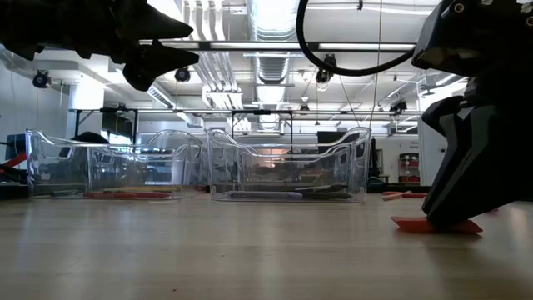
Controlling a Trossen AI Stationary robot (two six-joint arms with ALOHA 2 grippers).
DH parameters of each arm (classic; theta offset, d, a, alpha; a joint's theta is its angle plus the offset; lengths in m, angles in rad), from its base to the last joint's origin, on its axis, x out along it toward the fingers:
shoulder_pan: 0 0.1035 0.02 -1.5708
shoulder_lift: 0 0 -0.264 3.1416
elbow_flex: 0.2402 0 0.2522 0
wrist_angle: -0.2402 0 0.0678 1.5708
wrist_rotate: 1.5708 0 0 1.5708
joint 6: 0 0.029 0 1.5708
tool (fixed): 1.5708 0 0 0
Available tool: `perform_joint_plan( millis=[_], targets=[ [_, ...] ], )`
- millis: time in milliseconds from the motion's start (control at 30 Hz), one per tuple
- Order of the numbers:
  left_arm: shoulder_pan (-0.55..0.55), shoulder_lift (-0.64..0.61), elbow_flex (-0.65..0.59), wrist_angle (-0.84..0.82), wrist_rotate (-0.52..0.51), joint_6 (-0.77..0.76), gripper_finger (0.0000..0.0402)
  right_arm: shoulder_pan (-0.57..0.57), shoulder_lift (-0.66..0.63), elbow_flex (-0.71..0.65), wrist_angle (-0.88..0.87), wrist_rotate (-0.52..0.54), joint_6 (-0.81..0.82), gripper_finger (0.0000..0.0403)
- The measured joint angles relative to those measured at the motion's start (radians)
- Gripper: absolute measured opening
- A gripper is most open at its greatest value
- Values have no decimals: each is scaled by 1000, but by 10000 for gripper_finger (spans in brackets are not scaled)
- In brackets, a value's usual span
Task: Sort crayons/erasers/pens/pencils in bins
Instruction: Put the bottom orange eraser into the top right transparent bin
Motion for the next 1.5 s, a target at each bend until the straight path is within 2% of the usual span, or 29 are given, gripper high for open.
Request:
perform_joint_plan(
  millis=[367, 533, 833, 933, 1267, 1500],
  targets=[
    [0, 0, 0, 0, 0, 0, 246, -2, -25, 23, -24, 20, -29, 9],
    [0, 0, 0, 0, 0, 0, 246, -2, -31, 25, -21, 70, -31, 8],
    [0, 0, 0, 0, 0, 0, 246, -6, -33, 25, -16, 99, -15, 12],
    [0, 0, 0, 0, 0, 0, 246, -9, -32, 14, -33, 94, 21, 34],
    [0, 0, 0, -1, 0, 0, 246, -13, -28, -6, -36, 92, 67, 155],
    [0, 0, 0, 0, 0, 0, 246, -14, -28, -7, -9, 67, 67, 182]
  ],
)
